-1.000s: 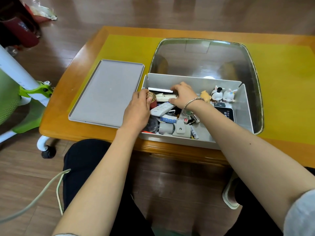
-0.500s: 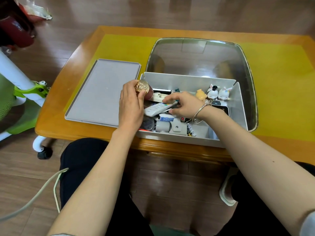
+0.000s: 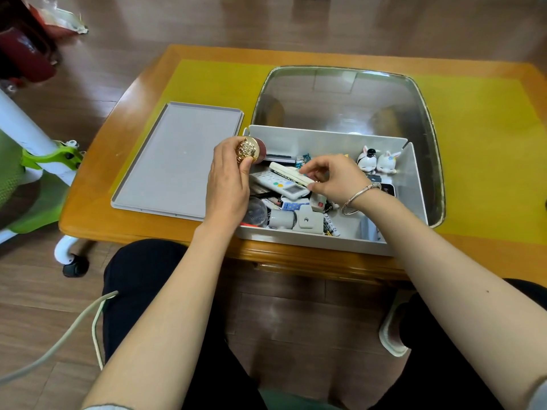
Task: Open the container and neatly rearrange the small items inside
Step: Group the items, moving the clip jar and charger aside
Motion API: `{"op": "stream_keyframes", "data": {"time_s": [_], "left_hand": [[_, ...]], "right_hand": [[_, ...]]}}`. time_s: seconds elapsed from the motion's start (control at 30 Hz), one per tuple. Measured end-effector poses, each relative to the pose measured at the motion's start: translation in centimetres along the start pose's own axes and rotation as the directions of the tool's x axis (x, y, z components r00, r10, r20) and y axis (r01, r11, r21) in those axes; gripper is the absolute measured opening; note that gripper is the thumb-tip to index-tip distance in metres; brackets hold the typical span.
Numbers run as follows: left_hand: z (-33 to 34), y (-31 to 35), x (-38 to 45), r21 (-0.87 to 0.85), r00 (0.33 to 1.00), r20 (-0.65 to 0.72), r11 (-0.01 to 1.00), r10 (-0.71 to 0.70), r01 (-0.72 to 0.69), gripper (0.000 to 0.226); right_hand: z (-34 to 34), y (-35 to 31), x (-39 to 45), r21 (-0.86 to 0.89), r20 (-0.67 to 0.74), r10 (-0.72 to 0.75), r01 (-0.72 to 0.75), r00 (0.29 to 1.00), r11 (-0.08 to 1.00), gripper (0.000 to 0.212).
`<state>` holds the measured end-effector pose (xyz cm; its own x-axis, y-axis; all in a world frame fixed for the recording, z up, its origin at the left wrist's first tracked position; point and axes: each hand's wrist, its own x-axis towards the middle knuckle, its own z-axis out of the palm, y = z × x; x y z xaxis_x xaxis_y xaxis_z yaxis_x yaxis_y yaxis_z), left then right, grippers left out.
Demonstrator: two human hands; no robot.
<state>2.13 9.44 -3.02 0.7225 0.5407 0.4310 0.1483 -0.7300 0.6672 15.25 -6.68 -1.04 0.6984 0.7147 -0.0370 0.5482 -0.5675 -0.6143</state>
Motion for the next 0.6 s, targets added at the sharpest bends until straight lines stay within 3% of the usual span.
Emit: {"op": "stream_keyframes", "data": {"time_s": [0.1, 0.2, 0.33, 0.43, 0.53, 0.6], "left_hand": [[-0.1, 0.1, -0.1, 0.002, 1.0, 0.009, 1.0, -0.006, 0.006, 0.034], [0.0, 0.2, -0.2, 0.012, 1.0, 0.017, 1.0, -0.025, 0.025, 0.035], [0.0, 0.3, -0.3, 0.034, 0.999, 0.033, 0.999, -0.043, 0.042, 0.035], [-0.1, 0.3, -0.3, 0.038, 0.999, 0.043, 0.999, -0.029, 0.028, 0.035], [-0.1, 0.3, -0.2, 0.043, 0.998, 0.049, 0.999, -0.034, 0.032, 0.035], [-0.1, 0.2, -0.2, 0.049, 0.998, 0.057, 0.998, -0.042, 0.039, 0.035]], "right_hand": [[-0.3, 0.5, -0.2, -0.033, -0.095, 0.017, -0.02, 0.995, 0.999, 0.023], [-0.6, 0.6, -0.8, 0.016, -0.073, 0.025, -0.024, 0.997, 1.0, 0.017], [-1.1, 0.6, -1.7, -0.007, 0.146, 0.046, -0.045, 0.988, 0.999, 0.015], [-0.8, 0.6, -2.4, -0.115, 0.377, 0.098, -0.058, 0.921, 0.992, 0.031], [0.1, 0.6, -2.4, -0.21, 0.456, 0.077, 0.024, 0.887, 0.977, 0.043], [0.6, 0.5, -2.2, -0.264, 0.455, 0.055, 0.076, 0.889, 0.962, 0.04]]}}
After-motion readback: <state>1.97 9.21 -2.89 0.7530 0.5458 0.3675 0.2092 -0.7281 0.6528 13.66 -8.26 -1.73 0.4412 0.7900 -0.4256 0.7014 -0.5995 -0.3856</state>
